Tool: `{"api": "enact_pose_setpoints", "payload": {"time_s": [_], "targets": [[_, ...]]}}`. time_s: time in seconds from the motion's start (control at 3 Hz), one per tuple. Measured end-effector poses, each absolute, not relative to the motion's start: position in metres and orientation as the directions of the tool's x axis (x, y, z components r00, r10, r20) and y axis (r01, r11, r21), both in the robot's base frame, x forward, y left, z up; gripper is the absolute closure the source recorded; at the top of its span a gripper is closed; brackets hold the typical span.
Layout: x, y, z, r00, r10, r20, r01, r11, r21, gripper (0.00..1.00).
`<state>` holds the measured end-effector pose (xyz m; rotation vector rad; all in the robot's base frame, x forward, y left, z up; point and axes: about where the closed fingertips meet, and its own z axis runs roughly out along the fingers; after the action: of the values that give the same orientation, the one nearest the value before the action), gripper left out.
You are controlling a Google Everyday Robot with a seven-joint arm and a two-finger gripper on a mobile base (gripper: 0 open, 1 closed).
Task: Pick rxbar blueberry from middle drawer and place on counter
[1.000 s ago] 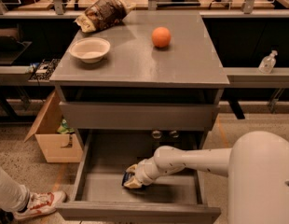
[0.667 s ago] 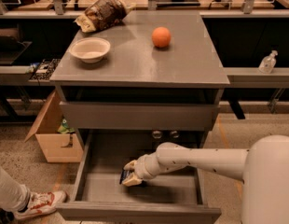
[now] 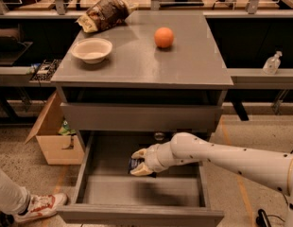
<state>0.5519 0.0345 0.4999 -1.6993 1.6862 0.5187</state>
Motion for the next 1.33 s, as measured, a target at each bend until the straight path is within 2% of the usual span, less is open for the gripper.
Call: {"api": "enact_pose_setpoints", "payload": {"time_s": [0.67,1.33], "targets": [[0.558,0.021,0.521,0.105,-0.711,-0.695,-0.969,0.085,-0.234,1.0],[0.554,-0.038,0.636,0.228,-0.754,-0.616,-0.855,0.148,-0.497,1.0]]}}
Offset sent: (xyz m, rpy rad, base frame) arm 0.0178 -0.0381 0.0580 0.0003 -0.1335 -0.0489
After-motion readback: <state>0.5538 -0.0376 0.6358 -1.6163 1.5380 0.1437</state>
